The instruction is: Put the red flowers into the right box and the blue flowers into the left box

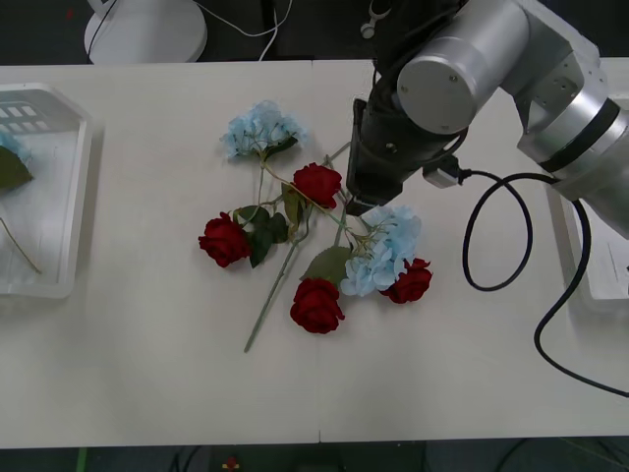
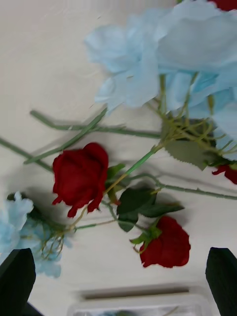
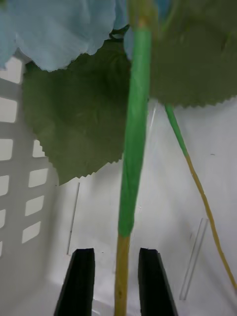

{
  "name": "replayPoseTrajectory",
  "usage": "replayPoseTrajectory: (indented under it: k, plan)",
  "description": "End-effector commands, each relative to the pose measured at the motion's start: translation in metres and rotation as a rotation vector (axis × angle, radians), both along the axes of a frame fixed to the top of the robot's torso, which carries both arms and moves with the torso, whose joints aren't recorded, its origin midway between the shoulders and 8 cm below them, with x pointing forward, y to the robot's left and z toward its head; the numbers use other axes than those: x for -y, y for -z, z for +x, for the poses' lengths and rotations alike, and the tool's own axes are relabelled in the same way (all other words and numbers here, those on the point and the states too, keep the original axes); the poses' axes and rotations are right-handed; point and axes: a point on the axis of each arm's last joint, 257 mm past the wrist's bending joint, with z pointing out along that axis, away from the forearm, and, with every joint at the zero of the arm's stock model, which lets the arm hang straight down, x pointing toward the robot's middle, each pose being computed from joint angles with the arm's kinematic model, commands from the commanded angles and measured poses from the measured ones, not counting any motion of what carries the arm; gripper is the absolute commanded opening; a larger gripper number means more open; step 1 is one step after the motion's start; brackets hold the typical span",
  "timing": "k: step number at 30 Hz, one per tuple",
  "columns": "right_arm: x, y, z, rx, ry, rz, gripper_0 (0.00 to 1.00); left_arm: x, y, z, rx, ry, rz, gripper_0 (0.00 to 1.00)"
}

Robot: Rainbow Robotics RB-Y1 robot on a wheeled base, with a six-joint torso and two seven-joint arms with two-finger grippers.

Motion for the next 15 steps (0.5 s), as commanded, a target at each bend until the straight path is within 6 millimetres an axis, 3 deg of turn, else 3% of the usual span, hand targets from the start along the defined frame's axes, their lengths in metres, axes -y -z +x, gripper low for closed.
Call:
replayPoseTrajectory:
  k: [1, 4, 15]
  plan:
    - [-0.009, 0.034, -0.021, -0.041, 0.010, -0.027, 1.00, -0.013, -0.056, 0.015, 0.109, -0.054, -0.034, 0.65]
    - [-0.011, 0.041, -0.024, -0.049, 0.030, -0.023, 1.00, -0.008, -0.060, 0.013, 0.103, -0.047, -0.049, 0.67]
    - [-0.008, 0.079, -0.007, -0.081, 0.120, -0.017, 1.00, 0.049, -0.133, -0.024, 0.101, 0.055, -0.102, 0.77]
